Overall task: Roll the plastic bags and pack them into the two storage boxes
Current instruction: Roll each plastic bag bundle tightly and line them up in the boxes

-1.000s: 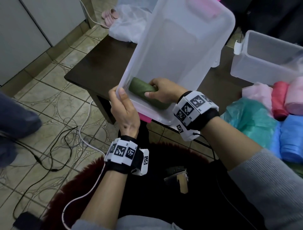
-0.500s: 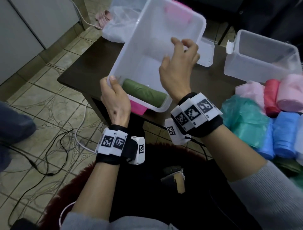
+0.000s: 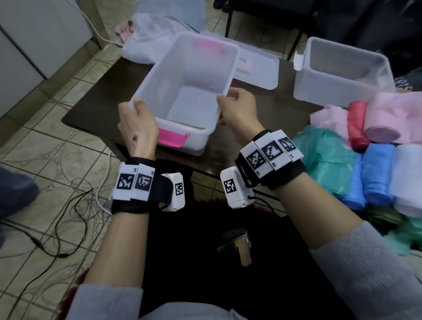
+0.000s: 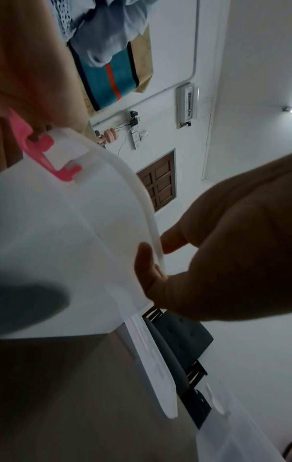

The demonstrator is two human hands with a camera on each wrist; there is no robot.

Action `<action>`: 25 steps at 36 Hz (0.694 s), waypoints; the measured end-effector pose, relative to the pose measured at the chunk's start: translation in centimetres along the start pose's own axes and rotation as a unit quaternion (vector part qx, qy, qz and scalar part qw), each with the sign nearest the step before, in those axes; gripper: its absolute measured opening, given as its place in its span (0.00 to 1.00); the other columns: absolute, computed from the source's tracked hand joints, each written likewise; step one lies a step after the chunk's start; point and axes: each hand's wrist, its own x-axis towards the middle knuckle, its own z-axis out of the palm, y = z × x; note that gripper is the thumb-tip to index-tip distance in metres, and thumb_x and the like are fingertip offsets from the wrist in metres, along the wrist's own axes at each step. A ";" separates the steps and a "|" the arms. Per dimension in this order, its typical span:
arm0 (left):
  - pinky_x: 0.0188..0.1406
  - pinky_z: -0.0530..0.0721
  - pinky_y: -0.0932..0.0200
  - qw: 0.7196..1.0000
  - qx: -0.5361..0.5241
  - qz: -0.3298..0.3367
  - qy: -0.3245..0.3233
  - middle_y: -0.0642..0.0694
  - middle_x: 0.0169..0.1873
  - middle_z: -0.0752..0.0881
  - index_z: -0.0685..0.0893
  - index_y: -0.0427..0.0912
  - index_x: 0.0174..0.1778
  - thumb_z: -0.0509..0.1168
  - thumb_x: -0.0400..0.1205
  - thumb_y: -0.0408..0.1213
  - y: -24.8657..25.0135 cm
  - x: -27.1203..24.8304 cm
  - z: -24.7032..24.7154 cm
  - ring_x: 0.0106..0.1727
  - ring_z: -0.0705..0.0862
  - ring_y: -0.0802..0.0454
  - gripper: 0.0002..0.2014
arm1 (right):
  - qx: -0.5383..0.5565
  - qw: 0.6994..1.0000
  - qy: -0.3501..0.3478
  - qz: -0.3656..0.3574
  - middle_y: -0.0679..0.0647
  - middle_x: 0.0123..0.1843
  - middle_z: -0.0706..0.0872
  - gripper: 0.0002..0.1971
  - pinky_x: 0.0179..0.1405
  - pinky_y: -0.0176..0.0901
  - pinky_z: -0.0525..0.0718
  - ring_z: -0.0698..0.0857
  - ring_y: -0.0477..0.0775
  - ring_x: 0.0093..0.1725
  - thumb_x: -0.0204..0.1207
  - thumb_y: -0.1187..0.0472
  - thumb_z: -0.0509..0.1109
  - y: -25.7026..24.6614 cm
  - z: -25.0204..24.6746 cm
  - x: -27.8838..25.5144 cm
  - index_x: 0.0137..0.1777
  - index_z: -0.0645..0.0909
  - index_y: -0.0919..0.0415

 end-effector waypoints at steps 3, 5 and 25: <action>0.45 0.66 0.68 1.000 0.005 -0.004 -0.002 0.41 0.66 0.76 0.68 0.37 0.70 0.48 0.88 0.46 0.2 -0.2 0.0 0.55 0.74 0.51 0.20 | 0.002 1.000 -0.017 -0.003 0.55 0.53 0.85 0.20 0.30 0.37 0.83 0.84 0.51 0.41 0.80 0.60 0.65 0.1 -0.6 0.1 0.70 0.72 0.66; 0.54 0.66 0.72 0.999 0.015 0.035 0.021 0.39 0.72 0.70 0.64 0.35 0.73 0.50 0.88 0.47 0.2 -0.4 0.1 0.65 0.73 0.49 0.23 | -0.004 1.000 -0.014 -0.012 0.49 0.50 0.82 0.21 0.44 0.42 0.83 0.81 0.50 0.43 0.81 0.57 0.65 0.3 -1.3 0.1 0.71 0.70 0.64; 0.81 0.44 0.49 0.840 0.261 0.337 -0.337 0.41 0.83 0.54 0.61 0.39 0.80 0.51 0.88 0.45 -4.5 -12.7 13.0 0.84 0.47 0.45 0.25 | -0.488 0.837 0.233 0.079 0.71 0.72 0.66 0.34 0.63 0.59 0.74 0.69 0.70 0.71 0.79 0.49 0.65 7.6 -18.2 -2.0 0.73 0.60 0.75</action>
